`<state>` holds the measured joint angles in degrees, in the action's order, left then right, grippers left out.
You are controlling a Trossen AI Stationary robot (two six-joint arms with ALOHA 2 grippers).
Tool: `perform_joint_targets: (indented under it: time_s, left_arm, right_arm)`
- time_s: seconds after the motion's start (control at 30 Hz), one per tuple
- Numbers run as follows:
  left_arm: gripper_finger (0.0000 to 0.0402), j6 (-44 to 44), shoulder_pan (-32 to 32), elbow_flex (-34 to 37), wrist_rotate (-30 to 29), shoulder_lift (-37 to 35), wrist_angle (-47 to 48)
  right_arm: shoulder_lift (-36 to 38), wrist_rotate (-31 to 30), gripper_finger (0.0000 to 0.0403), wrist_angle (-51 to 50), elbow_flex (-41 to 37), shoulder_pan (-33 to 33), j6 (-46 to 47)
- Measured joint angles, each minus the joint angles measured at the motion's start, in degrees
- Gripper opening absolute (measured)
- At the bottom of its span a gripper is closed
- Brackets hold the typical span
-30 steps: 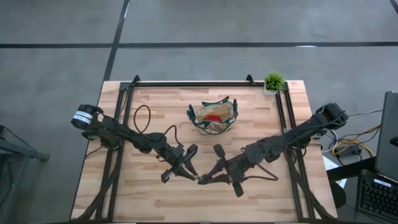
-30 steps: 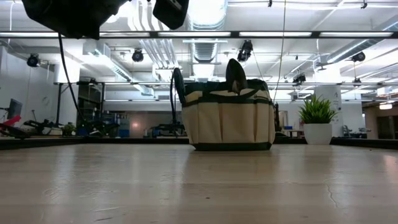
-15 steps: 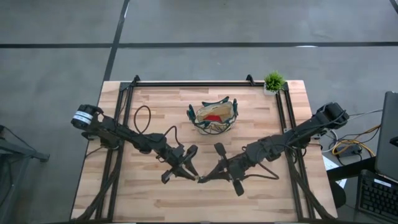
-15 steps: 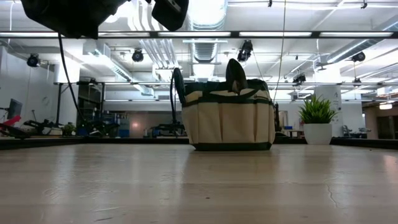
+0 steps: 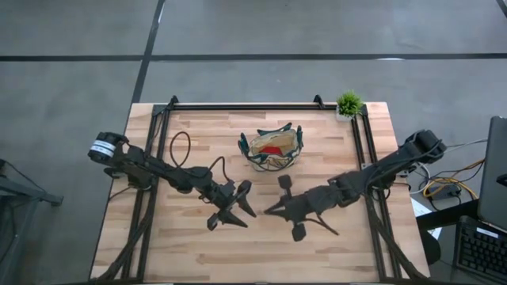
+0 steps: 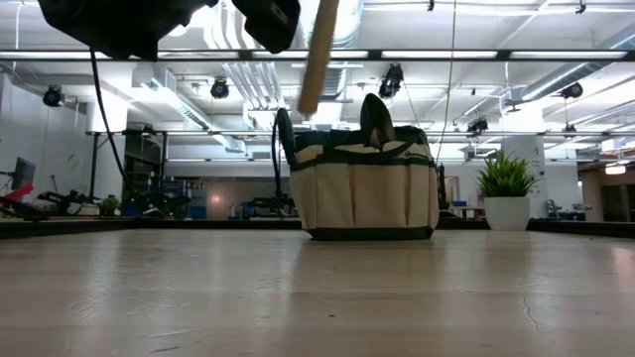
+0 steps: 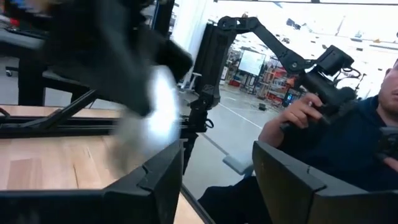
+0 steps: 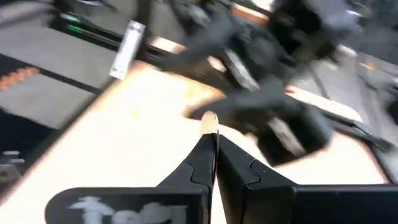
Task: Pick & Place Garden tools in Gardening bag
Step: Put the brown trowel into the brown bag
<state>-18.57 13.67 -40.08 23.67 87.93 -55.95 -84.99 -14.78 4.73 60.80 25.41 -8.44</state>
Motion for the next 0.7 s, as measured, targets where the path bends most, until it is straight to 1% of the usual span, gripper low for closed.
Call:
perform_joint_targets:
  time_s: [0.1,0.23,0.43,0.6,0.7]
  left_arm:
    - [0.0196,0.5,0.0,0.0,0.0,0.0,0.0]
    - [0.0197,0.6,0.0,0.0,0.1,-0.1,0.1]
    - [0.0197,0.8,0.1,0.0,0.2,-0.1,0.6]
    - [0.0197,1.0,0.1,0.1,0.3,-0.1,1.1]
    - [0.0197,1.1,0.1,0.1,0.3,-0.1,1.7]
  right_arm:
    - [1.1,-5.3,0.0008,-2.6,-0.5,0.0,1.2]
    - [4.4,-10.8,0.0008,-4.6,-2.4,0.0,2.8]
    - [13.5,-20.4,0.0008,-5.1,-8.0,-0.1,5.9]
    - [21.5,-27.5,0.0008,-7.9,-13.5,-0.1,9.9]
    - [25.9,-30.0,0.0008,-7.9,-17.3,-0.2,11.8]
